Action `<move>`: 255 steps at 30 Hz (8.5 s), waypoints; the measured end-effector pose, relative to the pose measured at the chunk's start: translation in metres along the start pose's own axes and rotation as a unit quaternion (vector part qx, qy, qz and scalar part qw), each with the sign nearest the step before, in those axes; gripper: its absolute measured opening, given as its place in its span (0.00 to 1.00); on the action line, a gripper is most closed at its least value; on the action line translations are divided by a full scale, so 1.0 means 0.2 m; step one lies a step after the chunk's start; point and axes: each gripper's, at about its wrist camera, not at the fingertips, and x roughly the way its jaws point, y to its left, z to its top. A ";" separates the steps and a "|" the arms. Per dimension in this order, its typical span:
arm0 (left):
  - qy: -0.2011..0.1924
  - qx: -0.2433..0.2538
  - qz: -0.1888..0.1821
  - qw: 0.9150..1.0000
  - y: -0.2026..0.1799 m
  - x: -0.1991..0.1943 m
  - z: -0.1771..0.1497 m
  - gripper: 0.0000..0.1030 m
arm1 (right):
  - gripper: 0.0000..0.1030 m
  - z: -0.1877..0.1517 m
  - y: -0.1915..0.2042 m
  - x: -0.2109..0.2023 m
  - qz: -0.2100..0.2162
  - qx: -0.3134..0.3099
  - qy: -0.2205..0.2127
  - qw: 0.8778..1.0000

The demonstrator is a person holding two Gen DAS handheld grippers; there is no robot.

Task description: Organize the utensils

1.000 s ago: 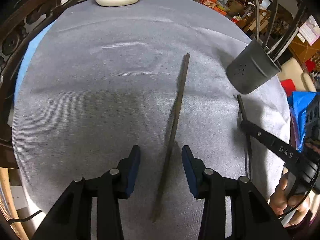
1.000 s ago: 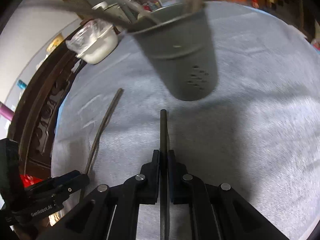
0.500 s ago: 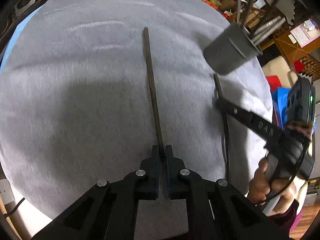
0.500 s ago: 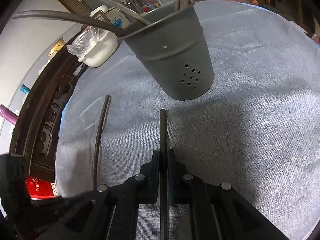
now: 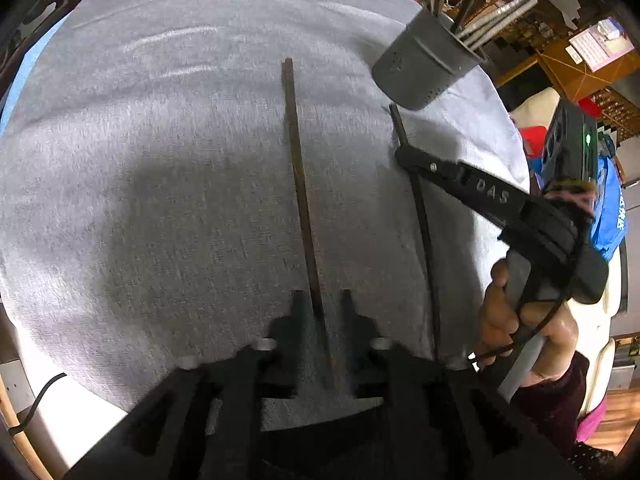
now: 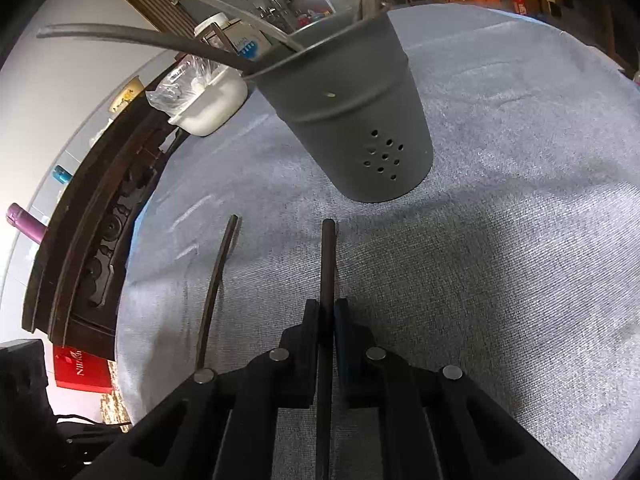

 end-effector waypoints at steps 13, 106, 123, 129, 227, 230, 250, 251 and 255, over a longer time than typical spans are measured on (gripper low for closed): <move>-0.017 -0.014 0.063 0.998 0.05 0.04 0.37 0.42 | 0.11 0.09 -0.07 0.03 0.026 0.058 0.047 0.997; -0.543 0.019 0.066 0.837 -0.79 -0.81 0.81 0.06 | 0.08 0.71 -0.12 -1.36 0.067 0.053 -0.406 0.910; -0.525 0.006 0.148 0.838 -0.74 -0.39 0.85 0.06 | 0.08 0.74 -0.10 -1.08 0.040 0.045 -0.365 0.929; -0.534 0.016 0.130 0.836 -0.74 -0.40 0.80 0.06 | 0.08 0.70 -0.06 -1.03 0.034 0.027 -0.343 0.938; -0.271 0.048 0.133 0.952 -0.12 -0.53 -0.09 0.76 | 0.76 0.48 0.34 -1.20 0.003 -0.052 -0.279 0.959; -0.289 0.057 0.157 0.943 -0.18 -0.60 -0.11 0.76 | 0.76 0.37 0.30 -1.30 0.024 -0.050 -0.289 0.956; -0.351 0.091 0.234 0.902 -0.43 -0.87 -0.34 0.86 | 0.76 -0.40 0.24 -1.51 -0.064 -0.072 -0.323 0.941; -0.354 0.091 0.236 0.900 -0.44 -0.88 -0.35 0.86 | 0.76 -0.43 0.25 -1.51 -0.070 -0.074 -0.329 0.939; -0.362 0.091 0.244 0.895 -0.45 -0.91 -0.38 0.88 | 0.76 -0.52 0.32 -1.54 -0.095 -0.098 -0.353 0.925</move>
